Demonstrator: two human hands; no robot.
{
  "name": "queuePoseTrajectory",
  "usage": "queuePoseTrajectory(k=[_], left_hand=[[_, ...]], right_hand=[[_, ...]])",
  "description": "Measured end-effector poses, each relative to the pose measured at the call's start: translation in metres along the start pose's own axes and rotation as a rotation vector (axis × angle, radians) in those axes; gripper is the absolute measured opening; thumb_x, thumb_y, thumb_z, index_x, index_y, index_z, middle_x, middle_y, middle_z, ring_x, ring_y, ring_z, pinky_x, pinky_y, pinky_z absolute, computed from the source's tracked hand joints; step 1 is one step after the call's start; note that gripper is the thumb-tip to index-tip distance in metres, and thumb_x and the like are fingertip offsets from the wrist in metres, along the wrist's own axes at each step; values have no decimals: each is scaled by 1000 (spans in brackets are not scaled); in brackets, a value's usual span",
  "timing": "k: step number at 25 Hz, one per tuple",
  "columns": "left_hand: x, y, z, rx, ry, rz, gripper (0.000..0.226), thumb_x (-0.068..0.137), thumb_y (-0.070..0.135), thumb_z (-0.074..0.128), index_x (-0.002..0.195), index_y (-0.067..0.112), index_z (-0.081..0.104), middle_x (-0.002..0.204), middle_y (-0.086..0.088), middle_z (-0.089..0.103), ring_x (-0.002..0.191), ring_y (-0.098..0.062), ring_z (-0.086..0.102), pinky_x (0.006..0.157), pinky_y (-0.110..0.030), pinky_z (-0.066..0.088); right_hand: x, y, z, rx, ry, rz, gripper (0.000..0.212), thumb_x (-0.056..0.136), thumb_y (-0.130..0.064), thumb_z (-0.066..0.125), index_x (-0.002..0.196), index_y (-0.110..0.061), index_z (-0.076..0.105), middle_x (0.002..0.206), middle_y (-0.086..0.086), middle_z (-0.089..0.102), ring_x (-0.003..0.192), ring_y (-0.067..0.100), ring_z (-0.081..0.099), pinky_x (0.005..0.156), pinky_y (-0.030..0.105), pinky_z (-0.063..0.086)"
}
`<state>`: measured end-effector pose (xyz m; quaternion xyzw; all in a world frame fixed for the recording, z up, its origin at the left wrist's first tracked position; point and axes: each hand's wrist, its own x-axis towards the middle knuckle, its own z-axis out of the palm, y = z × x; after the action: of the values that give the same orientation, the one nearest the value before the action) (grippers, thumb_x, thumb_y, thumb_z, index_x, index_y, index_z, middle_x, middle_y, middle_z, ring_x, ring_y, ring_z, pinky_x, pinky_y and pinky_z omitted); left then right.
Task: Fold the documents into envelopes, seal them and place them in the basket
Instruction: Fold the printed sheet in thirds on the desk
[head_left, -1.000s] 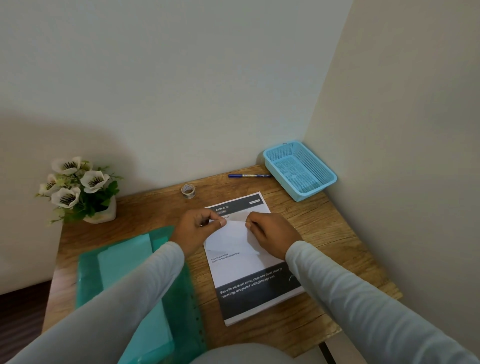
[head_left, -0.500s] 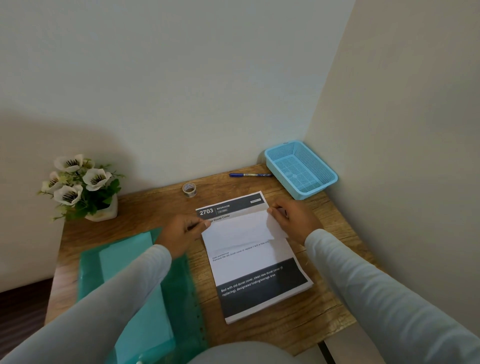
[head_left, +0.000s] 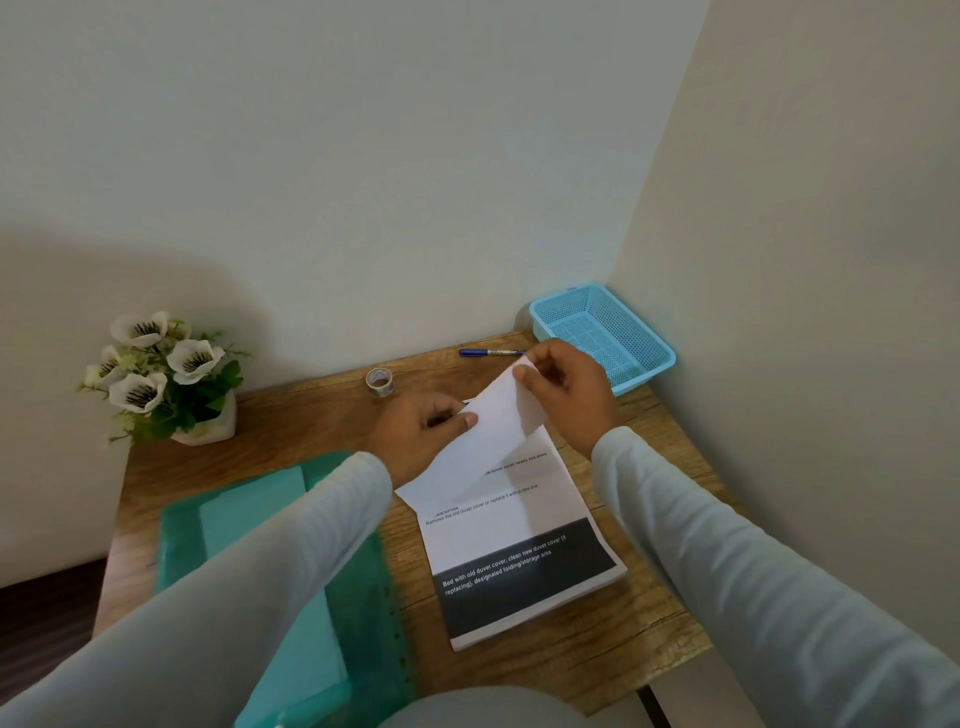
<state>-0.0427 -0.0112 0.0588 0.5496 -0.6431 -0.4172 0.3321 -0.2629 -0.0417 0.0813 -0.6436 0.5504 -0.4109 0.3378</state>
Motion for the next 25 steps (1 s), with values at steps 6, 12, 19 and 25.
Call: queuePoseTrajectory(k=[6,12,19,25], left_hand=[[-7,5,7,-338,155,-112,17,97,22,68,94,8,77,87,-4,78,72,-21,72,63,-32,57],[-7,5,10,-359,69,-84,10,94,14,71,100,7,76,97,-6,79,87,-21,73,78,-35,57],[4,24,-4,-317,53,-23,10,90,24,76,100,22,77,97,-1,78,90,-21,75,78,-38,60],[5,19,-5,-171,138,53,9,91,28,76,83,25,79,85,1,76,83,-19,71,79,-42,57]], right_hand=[[-11,2,1,390,-43,285,11,96,-17,69,101,-7,71,99,6,79,90,21,75,92,41,58],[-8,-1,8,352,-40,200,20,102,-16,60,87,-8,69,91,10,75,81,14,69,79,36,62],[-6,-1,13,-182,-262,-135,22,101,-27,57,84,-13,59,78,7,64,72,21,57,73,47,49],[-8,-3,22,-295,-340,-235,23,102,-30,54,80,-21,54,71,-7,54,67,13,50,65,43,44]])
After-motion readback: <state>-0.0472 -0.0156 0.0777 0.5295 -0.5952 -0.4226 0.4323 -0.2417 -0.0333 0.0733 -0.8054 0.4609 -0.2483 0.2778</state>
